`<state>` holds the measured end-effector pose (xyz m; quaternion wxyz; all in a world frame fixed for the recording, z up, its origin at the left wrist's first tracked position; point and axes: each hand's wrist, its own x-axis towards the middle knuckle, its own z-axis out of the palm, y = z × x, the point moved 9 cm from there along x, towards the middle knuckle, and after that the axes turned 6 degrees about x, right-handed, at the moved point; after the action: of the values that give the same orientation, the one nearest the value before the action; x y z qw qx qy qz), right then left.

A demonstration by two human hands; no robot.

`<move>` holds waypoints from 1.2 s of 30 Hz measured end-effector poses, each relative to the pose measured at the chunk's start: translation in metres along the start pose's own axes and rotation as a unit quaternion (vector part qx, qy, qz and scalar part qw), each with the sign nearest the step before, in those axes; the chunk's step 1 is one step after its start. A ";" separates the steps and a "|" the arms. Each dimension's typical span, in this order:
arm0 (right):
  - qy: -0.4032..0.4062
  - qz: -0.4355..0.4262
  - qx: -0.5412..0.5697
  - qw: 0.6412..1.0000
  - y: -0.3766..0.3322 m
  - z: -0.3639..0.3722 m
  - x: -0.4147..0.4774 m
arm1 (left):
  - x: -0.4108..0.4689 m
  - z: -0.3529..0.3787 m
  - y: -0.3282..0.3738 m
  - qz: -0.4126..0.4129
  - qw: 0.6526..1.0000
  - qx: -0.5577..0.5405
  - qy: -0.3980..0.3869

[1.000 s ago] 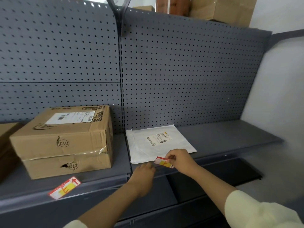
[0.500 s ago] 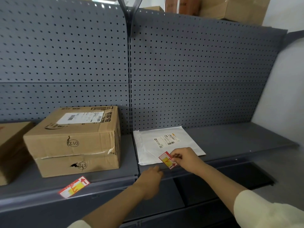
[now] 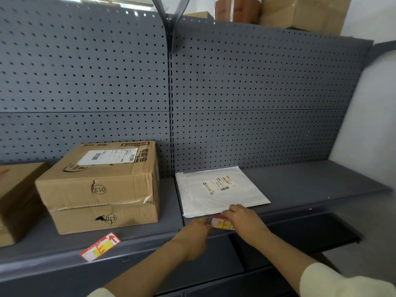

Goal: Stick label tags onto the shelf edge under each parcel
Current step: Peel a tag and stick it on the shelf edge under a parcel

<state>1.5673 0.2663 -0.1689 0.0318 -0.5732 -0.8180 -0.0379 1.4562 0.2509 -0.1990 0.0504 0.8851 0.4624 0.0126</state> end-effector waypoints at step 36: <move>0.043 0.029 0.108 0.993 0.001 0.009 -0.031 | 0.009 -0.035 0.003 0.000 0.989 0.134 0.057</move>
<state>1.5783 0.2385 -0.1807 0.1298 -0.5876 -0.7982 0.0270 1.4610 0.2592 -0.1639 -0.0955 0.8816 0.4623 0.0009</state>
